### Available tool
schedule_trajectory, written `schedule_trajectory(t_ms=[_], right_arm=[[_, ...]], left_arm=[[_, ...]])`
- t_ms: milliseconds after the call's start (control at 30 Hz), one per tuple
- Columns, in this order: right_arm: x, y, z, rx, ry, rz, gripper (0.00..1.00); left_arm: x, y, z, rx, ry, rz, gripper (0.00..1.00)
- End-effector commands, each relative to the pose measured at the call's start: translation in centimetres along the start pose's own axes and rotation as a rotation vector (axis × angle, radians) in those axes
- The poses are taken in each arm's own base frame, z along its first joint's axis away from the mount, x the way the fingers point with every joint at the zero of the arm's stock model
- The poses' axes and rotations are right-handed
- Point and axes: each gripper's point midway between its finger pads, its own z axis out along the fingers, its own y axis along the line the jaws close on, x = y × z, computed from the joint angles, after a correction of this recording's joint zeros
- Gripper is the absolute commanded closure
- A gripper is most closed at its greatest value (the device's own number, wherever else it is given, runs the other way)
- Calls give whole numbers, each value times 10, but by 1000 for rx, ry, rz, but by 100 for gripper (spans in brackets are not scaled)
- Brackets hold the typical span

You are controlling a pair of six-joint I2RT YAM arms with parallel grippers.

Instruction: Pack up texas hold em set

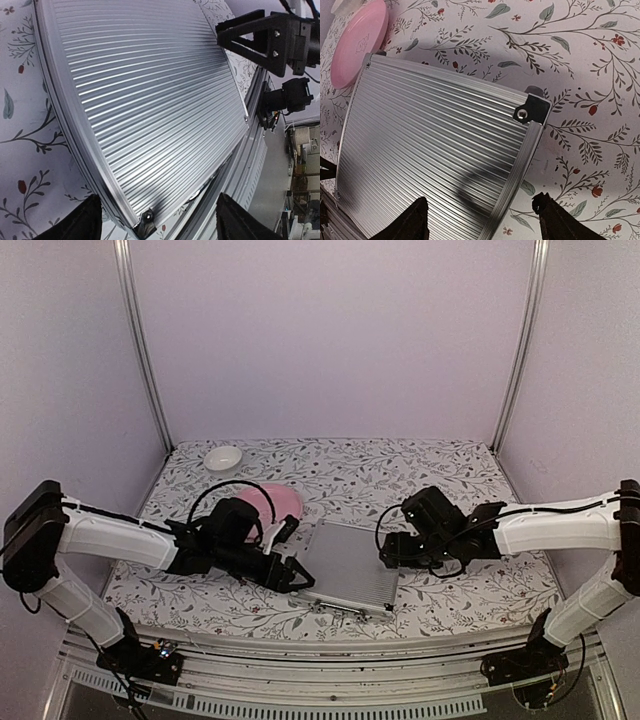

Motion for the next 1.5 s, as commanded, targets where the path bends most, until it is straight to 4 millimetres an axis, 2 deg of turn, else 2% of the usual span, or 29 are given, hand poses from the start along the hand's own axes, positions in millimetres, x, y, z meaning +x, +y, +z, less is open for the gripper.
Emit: schedule_trajectory(t_ms=[0,233,433,633,833,967,1100,1200,1300,1400,1467], right_arm=[[1,7,12,-44,6,15,27],[-4,18,24,-95,-2,-11,40],[-18,28,34,-134,-33,-37,43],[-45,39,49,-167,-73,-100,43],[-75,43,67,-194,-100,-152,43],[-99,36,69,-186,-136,-171,42],[-117,27,55,-179,-176,-183,34],[-122,15,38,-137,-200,-197,26],[-111,5,18,-123,-180,-190,22],[-96,2,-13,-172,-171,-154,22],[-77,6,-28,-253,-141,-141,23]], left_arm=[[13,-4,10,20,34,-11,22],[17,-15,15,56,45,-3,22],[23,-27,24,92,69,11,22],[18,-42,30,143,57,40,22],[8,-51,46,172,57,86,22],[6,-42,49,114,57,114,21],[4,-26,38,-5,42,156,20],[-5,-8,24,-136,3,194,18],[-20,-3,7,-215,-52,244,17],[-44,-17,-6,-203,-128,296,16],[-62,-28,-9,-184,-165,323,17]])
